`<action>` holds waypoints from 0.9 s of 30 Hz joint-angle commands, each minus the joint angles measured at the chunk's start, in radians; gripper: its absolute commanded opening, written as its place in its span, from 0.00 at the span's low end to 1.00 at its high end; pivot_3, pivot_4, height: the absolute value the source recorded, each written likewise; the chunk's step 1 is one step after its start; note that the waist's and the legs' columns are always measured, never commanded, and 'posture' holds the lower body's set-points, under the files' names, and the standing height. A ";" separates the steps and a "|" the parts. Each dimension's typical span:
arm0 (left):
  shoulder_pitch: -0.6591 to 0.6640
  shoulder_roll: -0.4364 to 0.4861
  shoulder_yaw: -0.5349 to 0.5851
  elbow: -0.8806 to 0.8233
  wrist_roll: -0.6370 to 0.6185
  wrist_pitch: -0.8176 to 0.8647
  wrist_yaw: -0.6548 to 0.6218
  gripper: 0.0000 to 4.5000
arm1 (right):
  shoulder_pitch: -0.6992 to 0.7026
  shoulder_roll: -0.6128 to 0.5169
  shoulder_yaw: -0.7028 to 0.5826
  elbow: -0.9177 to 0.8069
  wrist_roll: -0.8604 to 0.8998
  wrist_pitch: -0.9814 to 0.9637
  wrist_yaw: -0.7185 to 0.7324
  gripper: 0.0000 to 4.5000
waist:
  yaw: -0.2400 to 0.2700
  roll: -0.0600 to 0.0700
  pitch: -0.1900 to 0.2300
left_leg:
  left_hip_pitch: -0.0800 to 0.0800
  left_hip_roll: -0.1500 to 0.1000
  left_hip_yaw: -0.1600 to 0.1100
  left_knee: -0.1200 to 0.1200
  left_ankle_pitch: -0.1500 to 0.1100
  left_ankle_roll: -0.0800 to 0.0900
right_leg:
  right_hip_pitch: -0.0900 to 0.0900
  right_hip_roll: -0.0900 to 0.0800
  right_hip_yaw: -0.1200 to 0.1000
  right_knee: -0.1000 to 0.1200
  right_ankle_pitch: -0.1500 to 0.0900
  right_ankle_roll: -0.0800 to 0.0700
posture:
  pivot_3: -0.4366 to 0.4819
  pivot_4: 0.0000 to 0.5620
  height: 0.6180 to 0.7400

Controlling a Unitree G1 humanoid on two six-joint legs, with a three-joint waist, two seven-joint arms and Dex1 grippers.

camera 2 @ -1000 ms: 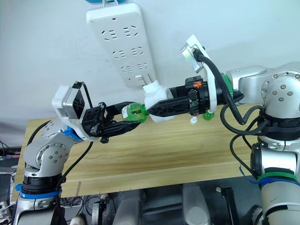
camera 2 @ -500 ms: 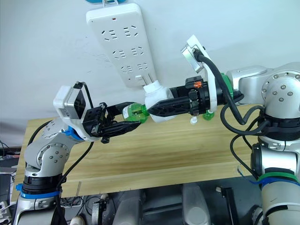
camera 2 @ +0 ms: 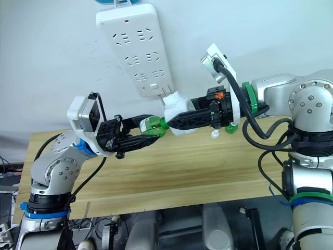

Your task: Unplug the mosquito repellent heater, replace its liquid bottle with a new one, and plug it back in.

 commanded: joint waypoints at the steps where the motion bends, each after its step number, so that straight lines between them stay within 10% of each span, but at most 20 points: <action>1: -0.012 -0.005 0.002 -0.017 -0.002 -0.020 -0.019 0.50 | 0.003 -0.026 0.002 -0.024 -0.015 -0.029 0.021 0.66 | 0.000 0.000 0.000 | 0.000 0.000 0.000 0.000 0.000 0.000 | 0.000 0.000 0.000 0.000 0.000 0.000 | 0.20 0.66 0.92; 27: -0.052 -0.047 -0.022 0.030 0.041 -0.038 -0.030 0.50 | 0.000 0.012 -0.026 -0.015 0.014 -0.020 0.025 0.66 | 0.000 0.000 0.000 | 0.000 0.000 0.000 0.000 0.000 0.000 | 0.000 0.000 0.000 0.000 0.000 0.000 | 0.21 0.64 0.92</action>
